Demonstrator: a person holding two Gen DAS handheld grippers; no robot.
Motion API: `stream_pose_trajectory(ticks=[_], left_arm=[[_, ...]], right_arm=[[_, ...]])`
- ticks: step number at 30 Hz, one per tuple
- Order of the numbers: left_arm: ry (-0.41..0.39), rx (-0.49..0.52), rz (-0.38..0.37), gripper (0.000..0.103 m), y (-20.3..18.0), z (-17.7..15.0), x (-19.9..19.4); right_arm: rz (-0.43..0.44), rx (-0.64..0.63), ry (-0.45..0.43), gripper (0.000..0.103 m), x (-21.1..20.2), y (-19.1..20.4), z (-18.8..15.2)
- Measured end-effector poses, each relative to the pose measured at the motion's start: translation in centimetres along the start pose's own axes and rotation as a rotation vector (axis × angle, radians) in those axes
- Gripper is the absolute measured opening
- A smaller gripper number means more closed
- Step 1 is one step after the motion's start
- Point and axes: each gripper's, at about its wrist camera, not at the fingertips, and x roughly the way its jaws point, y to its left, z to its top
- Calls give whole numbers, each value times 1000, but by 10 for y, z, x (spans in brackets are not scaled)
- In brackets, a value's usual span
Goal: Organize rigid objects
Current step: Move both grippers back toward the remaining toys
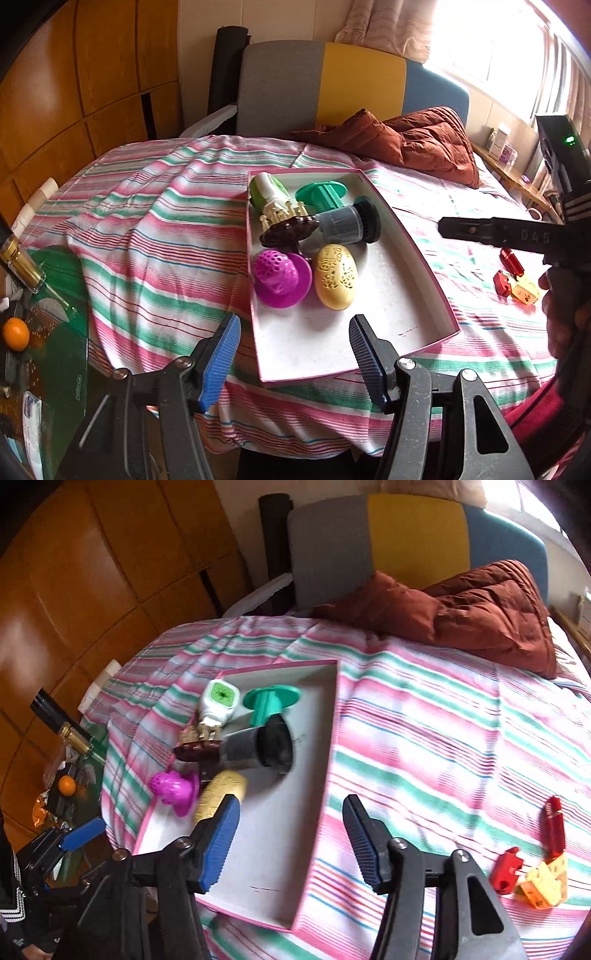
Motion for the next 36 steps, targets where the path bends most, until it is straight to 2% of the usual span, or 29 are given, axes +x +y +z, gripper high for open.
stream_pose_trajectory(ticks=[11, 20, 26, 28, 30, 32, 36], left_arm=[[0, 58, -16, 63, -22, 4, 0], [4, 122, -48, 63, -48, 11, 5], [16, 200, -93, 68, -84, 18, 13], [20, 230, -115, 68, -100, 20, 16], [18, 257, -139, 68, -115, 21, 19], [18, 285, -165, 68, -132, 24, 22], [26, 348, -216, 68, -165, 28, 31]], right_arm=[[-131, 163, -51, 59, -39, -95, -5], [-262, 333, -99, 59, -75, -182, -22], [-368, 537, -169, 59, -96, -250, -48], [-377, 655, -172, 59, -100, -272, -61], [-351, 744, -213, 59, -109, -284, -69], [-358, 773, -235, 59, -116, -289, -73], [-321, 794, -233, 59, -115, -290, -74]])
